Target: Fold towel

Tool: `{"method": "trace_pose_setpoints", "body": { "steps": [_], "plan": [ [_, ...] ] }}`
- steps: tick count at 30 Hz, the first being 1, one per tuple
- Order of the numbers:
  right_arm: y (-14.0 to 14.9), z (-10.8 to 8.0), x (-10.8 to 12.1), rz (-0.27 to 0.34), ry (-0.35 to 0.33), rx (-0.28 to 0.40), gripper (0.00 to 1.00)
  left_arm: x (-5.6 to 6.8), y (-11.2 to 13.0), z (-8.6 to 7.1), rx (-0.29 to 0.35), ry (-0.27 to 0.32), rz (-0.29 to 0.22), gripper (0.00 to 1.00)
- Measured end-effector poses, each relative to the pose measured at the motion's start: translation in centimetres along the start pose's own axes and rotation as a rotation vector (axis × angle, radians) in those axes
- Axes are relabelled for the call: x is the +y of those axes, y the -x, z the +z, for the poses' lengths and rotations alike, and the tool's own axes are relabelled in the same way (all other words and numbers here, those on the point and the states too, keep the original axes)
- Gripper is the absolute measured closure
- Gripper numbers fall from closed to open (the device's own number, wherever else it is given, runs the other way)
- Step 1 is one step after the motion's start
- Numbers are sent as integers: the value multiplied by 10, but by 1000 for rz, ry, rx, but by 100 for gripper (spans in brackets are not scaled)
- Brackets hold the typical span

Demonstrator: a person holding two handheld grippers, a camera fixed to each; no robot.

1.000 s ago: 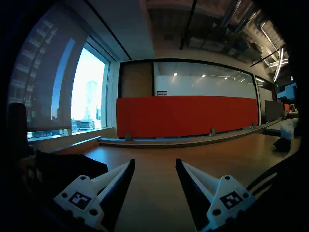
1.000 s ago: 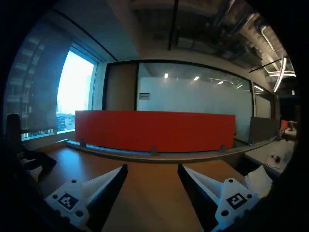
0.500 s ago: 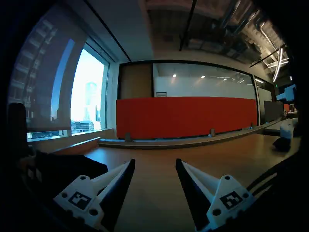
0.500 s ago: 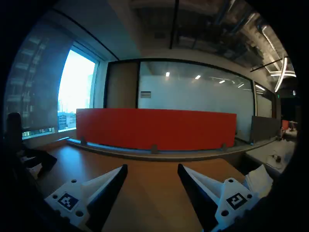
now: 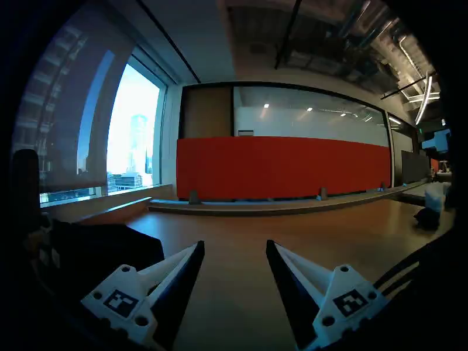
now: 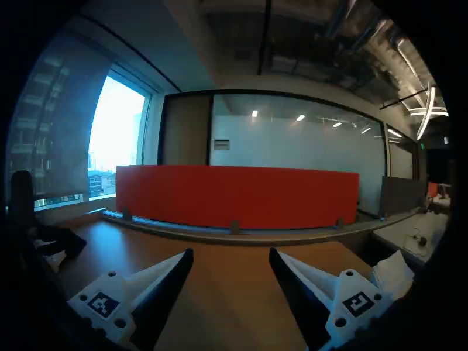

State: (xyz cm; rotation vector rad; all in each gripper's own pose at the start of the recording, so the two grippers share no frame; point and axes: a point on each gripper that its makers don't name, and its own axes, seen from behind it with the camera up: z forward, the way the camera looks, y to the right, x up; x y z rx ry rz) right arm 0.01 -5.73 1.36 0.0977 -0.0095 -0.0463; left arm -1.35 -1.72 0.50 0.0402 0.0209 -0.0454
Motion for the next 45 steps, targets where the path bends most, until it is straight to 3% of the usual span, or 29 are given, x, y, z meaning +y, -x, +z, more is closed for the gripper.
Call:
{"method": "trace_pose_setpoints", "body": {
  "steps": [5, 15, 45],
  "plan": [
    [-5, 4, 7, 8, 11, 29, 0, 0, 1, 0, 1, 0, 0, 16],
    [4, 4, 29, 34, 49, 56, 0, 1, 1, 1, 2, 0, 1, 16],
    [108, 1, 65, 82, 78, 49, 0, 2, 0, 1, 1, 0, 0, 16]
  ]
}}
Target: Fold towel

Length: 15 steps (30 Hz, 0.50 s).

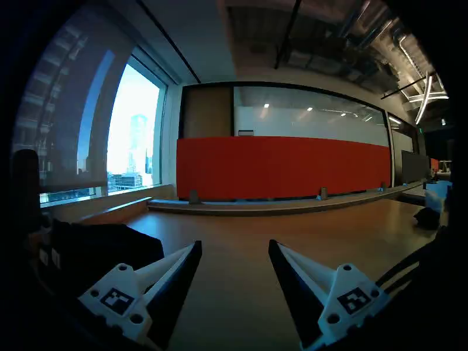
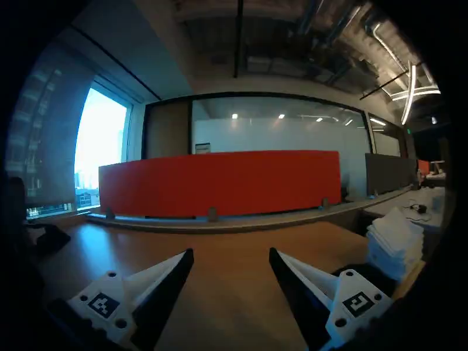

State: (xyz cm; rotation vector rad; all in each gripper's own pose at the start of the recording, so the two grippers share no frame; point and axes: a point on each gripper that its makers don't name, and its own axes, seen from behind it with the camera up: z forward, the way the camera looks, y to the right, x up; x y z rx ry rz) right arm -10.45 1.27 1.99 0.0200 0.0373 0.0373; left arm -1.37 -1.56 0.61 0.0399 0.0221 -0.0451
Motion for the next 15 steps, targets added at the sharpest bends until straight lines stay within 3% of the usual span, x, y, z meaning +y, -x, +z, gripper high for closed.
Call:
{"method": "trace_pose_setpoints", "body": {
  "steps": [15],
  "plan": [
    [26, 3, 1, -21, 1, -29, 0, 0, 0, -1, 0, 0, 0, 16]
  ]
}}
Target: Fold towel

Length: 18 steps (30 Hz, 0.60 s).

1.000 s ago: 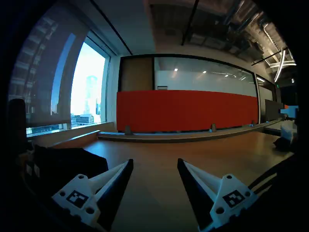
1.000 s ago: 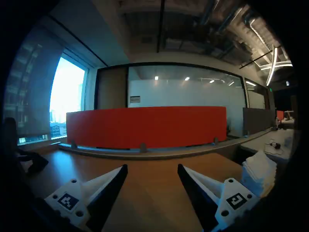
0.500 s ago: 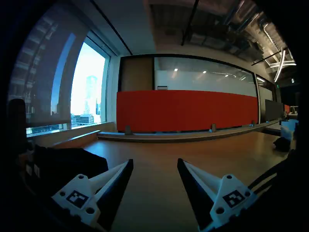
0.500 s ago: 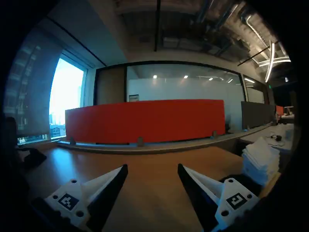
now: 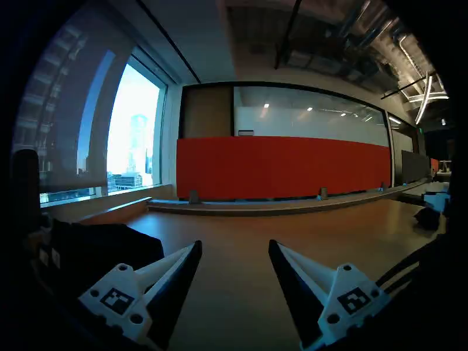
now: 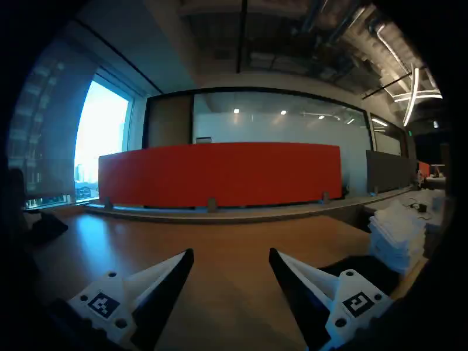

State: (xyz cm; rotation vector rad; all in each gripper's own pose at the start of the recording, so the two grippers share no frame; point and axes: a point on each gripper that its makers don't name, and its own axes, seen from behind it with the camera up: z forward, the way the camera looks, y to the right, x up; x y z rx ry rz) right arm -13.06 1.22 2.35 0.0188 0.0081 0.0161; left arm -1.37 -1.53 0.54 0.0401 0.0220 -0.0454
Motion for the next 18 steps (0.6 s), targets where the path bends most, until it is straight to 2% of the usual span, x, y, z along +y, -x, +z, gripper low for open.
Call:
{"method": "trace_pose_setpoints", "body": {
  "steps": [11, 18],
  "plan": [
    [1, -2, -2, -31, 5, 12, 0, 0, 0, 0, 0, 0, 0, 16],
    [1, -6, -3, -30, 3, 19, 1, 0, 0, 0, 0, 0, 0, 16]
  ]
}}
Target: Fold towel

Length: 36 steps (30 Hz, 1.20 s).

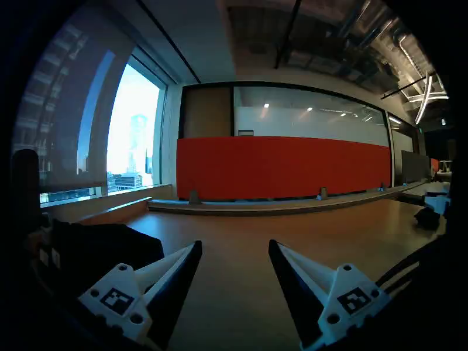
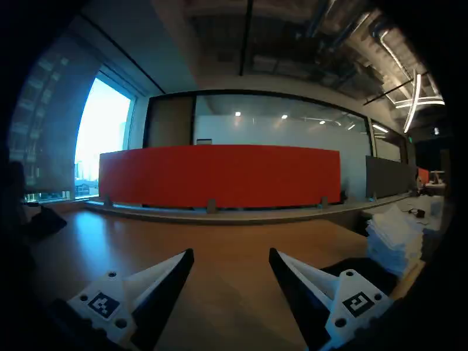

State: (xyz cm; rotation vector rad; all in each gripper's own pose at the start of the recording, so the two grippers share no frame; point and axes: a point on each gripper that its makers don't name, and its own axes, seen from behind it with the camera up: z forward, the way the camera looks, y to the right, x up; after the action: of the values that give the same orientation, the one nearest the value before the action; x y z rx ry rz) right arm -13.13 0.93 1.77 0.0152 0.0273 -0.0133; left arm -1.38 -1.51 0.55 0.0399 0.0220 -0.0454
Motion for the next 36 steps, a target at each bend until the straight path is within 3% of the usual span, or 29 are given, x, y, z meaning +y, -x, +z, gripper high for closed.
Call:
{"method": "trace_pose_setpoints", "body": {
  "steps": [36],
  "plan": [
    [4, -1, -1, 1, -6, -2, 0, 0, 0, 0, 0, 0, 0, 16]
  ]
}}
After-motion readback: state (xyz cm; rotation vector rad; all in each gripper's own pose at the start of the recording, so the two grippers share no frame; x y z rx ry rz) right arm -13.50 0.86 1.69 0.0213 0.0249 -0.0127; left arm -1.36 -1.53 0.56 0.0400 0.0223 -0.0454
